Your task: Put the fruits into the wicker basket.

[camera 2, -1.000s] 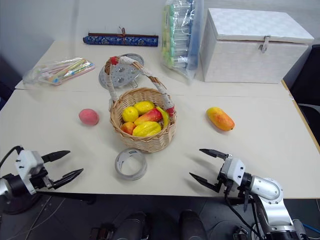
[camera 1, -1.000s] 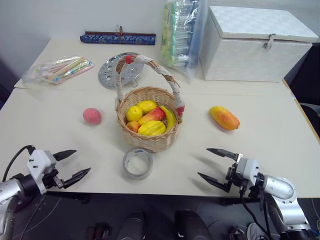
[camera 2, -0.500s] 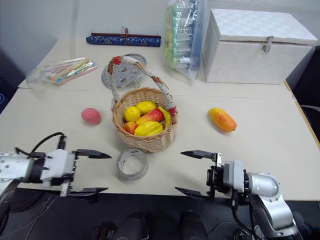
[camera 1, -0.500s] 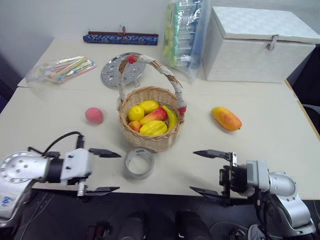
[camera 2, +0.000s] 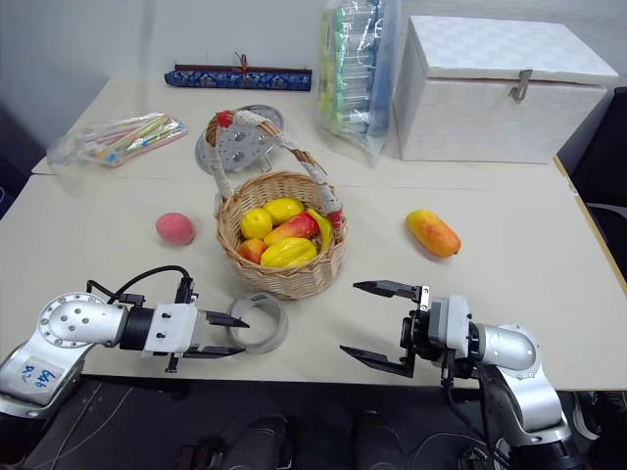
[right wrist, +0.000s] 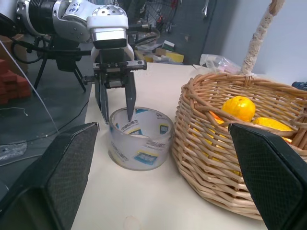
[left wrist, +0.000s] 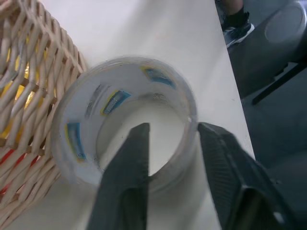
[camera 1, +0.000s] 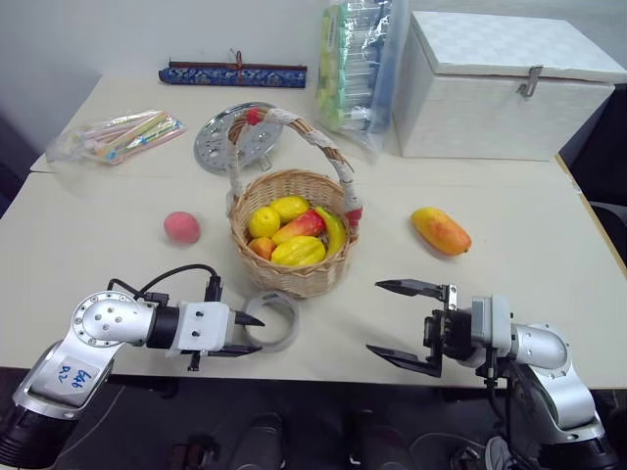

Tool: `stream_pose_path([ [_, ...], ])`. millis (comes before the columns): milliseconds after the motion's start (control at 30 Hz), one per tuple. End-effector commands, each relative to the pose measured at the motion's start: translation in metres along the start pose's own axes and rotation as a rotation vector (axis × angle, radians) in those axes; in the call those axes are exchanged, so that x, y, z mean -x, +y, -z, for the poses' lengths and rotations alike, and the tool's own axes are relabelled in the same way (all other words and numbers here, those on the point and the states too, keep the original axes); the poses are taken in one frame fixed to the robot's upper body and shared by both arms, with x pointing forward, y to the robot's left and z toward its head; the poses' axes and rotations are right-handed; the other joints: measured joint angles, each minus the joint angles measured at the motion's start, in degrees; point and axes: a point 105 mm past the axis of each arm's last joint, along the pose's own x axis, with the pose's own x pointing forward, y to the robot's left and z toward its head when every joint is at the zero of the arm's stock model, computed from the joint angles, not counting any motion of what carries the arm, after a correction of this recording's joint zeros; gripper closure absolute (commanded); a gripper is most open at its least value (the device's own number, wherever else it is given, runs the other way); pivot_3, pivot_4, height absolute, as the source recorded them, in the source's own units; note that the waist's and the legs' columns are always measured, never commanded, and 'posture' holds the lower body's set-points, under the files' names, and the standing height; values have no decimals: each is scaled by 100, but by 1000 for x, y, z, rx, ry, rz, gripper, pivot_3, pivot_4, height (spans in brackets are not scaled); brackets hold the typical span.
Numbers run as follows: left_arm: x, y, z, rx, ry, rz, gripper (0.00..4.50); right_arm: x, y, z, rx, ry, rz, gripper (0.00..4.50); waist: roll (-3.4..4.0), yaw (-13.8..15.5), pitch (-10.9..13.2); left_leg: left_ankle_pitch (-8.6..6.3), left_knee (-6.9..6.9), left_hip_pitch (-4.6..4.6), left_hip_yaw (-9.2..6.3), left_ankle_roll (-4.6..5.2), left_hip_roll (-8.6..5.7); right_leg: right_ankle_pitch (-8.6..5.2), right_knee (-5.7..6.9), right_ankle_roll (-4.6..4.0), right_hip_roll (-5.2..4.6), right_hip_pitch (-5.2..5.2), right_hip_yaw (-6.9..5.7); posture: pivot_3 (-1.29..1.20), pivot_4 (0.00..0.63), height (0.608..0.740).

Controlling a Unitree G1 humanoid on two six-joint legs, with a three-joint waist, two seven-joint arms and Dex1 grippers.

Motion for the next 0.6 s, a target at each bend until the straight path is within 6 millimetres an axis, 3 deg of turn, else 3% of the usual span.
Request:
stream_pose_path([
  [33, 20, -21, 3, 145, 15, 35, 4069, -5, 0, -7, -14, -31, -22, 0, 1, -50, -1, 0, 1, -1, -1, -1, 2, 0, 0, 0, 1, -3, 0, 0, 150, 740],
  [100, 37, -30, 9, 218, 52, 7, 4442, -8, -1, -11, -26, -49, -39, 0, 2, -84, -1, 0, -4, 0, -2, -2, 5, 0, 0, 0, 1, 0, -1, 0, 150, 740],
  [267, 70, -28, 2, 391, -26, -195, 4442, -13, -3, -21, -49, -89, -60, 0, 9, -88, -3, 0, -4, 2, -3, -2, 6, -1, -7, -3, 0, 1, -1, 0, 150, 740],
  [400, 134, -10, 10, 599, -210, -607, 4442, -16, -2, -32, -87, -136, -92, 0, 10, -81, -3, -3, -4, 0, -8, -1, 6, -2, -7, -3, -2, 1, -2, 0, 150, 740],
  [600, 212, 10, 64, 751, -228, -1157, 4442, -24, -6, -58, -99, -284, -44, 0, 5, -67, -6, -3, -3, 1, -11, -1, 3, -1, -4, -3, -3, 0, -5, 0, 150, 740],
])
